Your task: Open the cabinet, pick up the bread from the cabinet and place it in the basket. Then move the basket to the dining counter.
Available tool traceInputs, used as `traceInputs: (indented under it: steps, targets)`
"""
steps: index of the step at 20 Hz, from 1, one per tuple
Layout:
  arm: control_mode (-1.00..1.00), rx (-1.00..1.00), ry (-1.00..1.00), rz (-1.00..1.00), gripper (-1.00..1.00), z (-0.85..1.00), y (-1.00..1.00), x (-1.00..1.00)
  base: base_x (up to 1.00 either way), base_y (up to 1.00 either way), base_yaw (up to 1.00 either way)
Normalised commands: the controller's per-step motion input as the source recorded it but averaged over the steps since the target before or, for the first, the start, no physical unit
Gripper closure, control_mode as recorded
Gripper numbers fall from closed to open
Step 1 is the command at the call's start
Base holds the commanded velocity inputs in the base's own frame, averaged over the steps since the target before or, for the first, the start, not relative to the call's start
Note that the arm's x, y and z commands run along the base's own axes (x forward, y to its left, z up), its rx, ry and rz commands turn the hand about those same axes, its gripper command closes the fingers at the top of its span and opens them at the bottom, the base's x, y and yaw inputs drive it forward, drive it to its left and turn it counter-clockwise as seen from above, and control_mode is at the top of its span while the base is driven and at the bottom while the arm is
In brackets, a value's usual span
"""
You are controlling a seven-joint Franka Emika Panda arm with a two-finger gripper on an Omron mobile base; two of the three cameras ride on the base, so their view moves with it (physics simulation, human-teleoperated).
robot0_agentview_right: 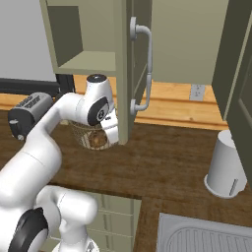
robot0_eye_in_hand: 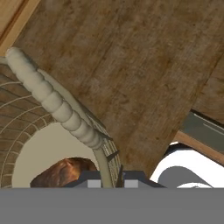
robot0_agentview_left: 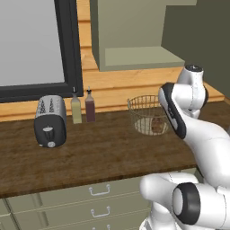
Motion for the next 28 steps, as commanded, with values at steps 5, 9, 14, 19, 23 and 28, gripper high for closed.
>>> traceInputs:
  steps: [5, 9, 14, 19, 23, 28]
  targets:
    - [-1.00, 0.00, -0.06, 0.00, 1.00, 0.07, 0.00, -0.09, 0.00, 0.00, 0.00]
    - [1.00, 0.00, 0.00, 0.00, 1.00, 0.00, 0.00, 0.00, -0.58, 0.21, 0.03]
    - [1.00, 0.00, 0.00, 0.00, 1.00, 0.00, 0.00, 0.00, -0.53, 0.95, 0.34]
    - [1.00, 0.00, 0.00, 0.00, 1.00, 0.00, 0.00, 0.00, -0.29, 0.95, 0.78]
    - [1.00, 0.00, 0.00, 0.00, 1.00, 0.00, 0.00, 0.00, -0.20, 0.66, 0.92]
    - [1.00, 0.00, 0.00, 0.00, 1.00, 0.00, 0.00, 0.00, -0.14, 0.48, 0.96]
